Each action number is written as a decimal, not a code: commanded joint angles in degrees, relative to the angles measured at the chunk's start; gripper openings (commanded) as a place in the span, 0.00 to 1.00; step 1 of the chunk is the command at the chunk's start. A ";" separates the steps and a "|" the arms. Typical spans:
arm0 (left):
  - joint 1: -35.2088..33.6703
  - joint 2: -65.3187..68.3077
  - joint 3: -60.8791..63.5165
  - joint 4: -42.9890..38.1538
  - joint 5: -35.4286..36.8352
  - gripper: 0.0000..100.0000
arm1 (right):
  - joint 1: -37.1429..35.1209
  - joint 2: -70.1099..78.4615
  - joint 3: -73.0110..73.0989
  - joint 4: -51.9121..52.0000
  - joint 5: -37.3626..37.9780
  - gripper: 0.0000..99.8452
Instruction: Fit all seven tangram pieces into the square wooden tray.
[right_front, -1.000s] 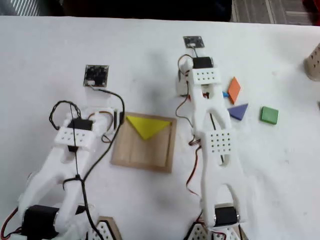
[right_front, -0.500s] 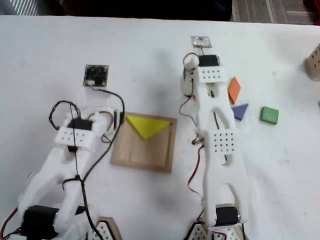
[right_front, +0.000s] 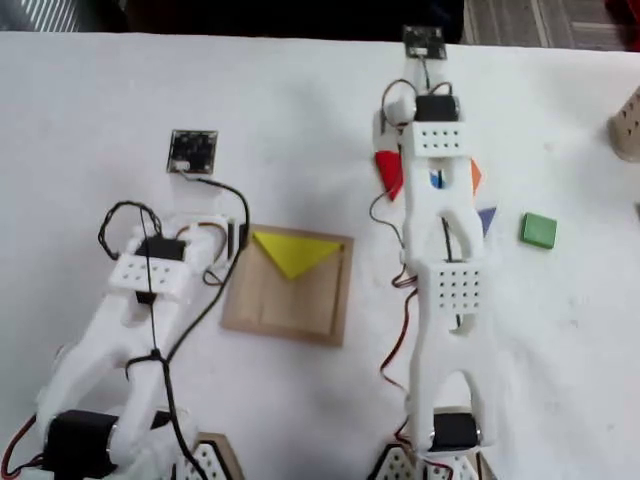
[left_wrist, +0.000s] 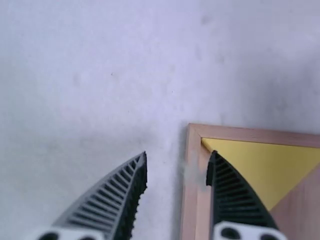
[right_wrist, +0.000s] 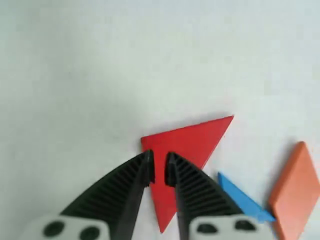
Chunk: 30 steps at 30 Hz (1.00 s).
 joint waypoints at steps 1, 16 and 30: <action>0.75 -0.04 -2.55 -1.32 -0.35 0.21 | 0.48 2.77 -0.97 -4.62 3.16 0.06; 0.75 -0.22 -2.46 -1.32 -0.35 0.21 | -0.92 5.41 -0.79 15.69 9.49 0.02; 0.84 -0.31 -2.46 -1.14 -0.44 0.21 | -2.42 5.49 1.32 21.41 10.73 0.02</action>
